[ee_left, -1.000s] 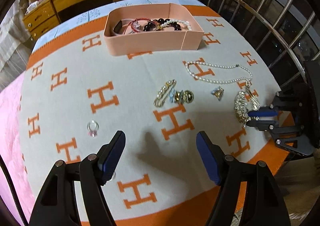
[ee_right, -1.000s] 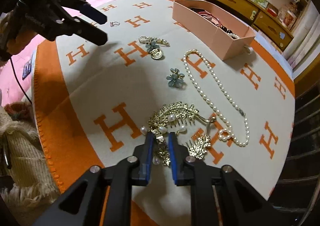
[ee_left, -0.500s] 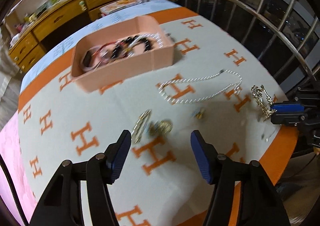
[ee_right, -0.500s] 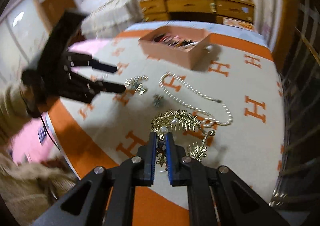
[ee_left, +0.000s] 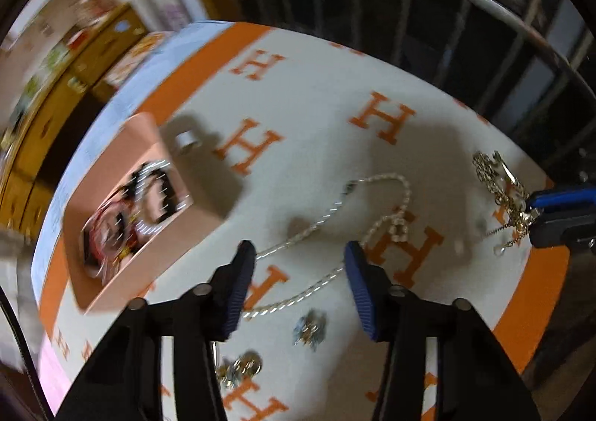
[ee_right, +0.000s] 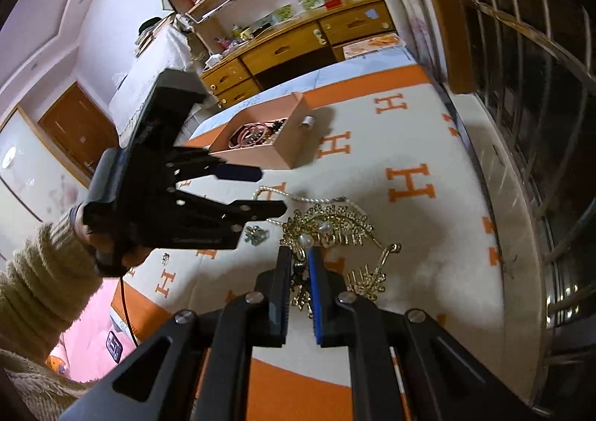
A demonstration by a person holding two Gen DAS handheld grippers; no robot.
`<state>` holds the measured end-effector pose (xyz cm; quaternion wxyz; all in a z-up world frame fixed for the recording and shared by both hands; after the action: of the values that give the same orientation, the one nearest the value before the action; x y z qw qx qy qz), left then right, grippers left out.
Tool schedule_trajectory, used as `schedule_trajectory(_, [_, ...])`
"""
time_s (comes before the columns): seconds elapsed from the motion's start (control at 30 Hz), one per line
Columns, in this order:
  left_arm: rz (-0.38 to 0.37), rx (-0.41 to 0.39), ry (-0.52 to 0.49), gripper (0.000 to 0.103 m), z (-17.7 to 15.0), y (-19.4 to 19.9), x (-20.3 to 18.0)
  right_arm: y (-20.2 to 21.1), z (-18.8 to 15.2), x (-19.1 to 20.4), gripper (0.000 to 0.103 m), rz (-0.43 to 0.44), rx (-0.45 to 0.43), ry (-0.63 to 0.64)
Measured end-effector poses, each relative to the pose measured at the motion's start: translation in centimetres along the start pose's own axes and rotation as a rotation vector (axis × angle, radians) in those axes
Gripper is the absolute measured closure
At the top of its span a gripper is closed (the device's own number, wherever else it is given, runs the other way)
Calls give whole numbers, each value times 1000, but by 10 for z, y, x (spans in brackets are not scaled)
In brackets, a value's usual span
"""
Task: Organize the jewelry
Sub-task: 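Grasp the pearl necklace with the left tool while the right tool holds the gold comb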
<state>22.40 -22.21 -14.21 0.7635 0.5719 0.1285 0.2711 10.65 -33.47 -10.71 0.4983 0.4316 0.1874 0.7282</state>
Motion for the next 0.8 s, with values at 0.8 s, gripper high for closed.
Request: schedule_trajectory(0.8, [-161, 54, -43, 92, 24, -29, -38, 9, -24, -29, 94, 10, -25, -104])
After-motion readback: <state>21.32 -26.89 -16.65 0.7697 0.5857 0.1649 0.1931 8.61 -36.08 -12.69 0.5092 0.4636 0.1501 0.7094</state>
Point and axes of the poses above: each gripper's, at about its wrist camera, not at the fingertips, and y roughly against the way its jaws point, x to its left, z to its top, the point moved 1 cm from there along -y, roughly the way its jaws point, and after that the axes turned 1 degree about -y, right-handed, at the moved point
